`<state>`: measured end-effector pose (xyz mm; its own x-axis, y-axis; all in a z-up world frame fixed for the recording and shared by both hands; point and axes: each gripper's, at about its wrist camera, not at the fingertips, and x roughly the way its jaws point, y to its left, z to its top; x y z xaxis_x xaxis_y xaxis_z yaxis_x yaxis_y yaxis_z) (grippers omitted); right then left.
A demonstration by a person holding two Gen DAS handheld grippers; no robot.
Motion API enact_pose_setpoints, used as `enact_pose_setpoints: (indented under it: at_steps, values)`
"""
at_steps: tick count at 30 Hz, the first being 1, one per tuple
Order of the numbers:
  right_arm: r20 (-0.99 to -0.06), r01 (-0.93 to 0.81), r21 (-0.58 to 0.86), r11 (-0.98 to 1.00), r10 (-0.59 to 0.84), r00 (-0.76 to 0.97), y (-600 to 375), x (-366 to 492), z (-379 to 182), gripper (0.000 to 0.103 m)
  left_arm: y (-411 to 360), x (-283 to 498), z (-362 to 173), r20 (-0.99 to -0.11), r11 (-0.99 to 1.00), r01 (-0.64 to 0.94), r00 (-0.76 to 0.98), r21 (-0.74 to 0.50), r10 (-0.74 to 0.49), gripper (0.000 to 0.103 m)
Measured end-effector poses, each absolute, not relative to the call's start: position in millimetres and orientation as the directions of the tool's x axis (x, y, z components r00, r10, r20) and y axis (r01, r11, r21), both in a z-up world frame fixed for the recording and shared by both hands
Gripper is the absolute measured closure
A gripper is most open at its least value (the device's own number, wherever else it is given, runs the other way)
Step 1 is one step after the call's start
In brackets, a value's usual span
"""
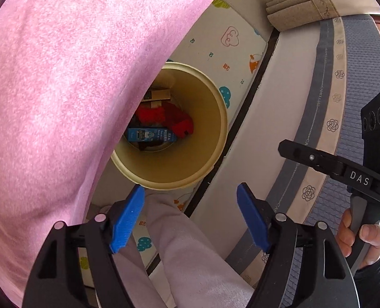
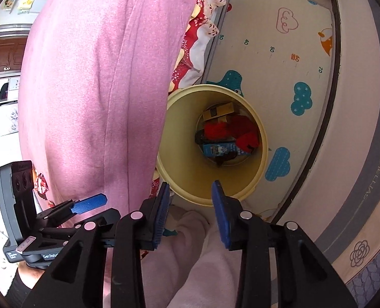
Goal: Collect trash
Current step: 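Carry the red cloth and maroon ribbon to the yellow bucket and release both, then move both open tools back over the red snack wrappers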
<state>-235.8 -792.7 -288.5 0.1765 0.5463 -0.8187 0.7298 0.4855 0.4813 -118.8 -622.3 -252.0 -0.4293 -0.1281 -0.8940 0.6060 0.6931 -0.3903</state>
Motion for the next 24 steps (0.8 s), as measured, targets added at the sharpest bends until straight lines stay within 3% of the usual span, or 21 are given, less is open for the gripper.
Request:
enact_pose_setpoints:
  at_steps: [13, 24]
  values:
    - [-0.819, 0.642, 0.521, 0.563, 0.541, 0.190, -759, -184, -233, 0.069, -574, -88, -204, -0.891, 0.743, 0.512, -0.370, -0.432, -0.263, 0.029]
    - [-0.780, 0.449, 0.604, 0.658, 0.604, 0.165, -648, -86, -175, 0.069, -421, -22, -145, -0.900, 0.859, 0.277, -0.207, -0.430, -0.383, 0.029]
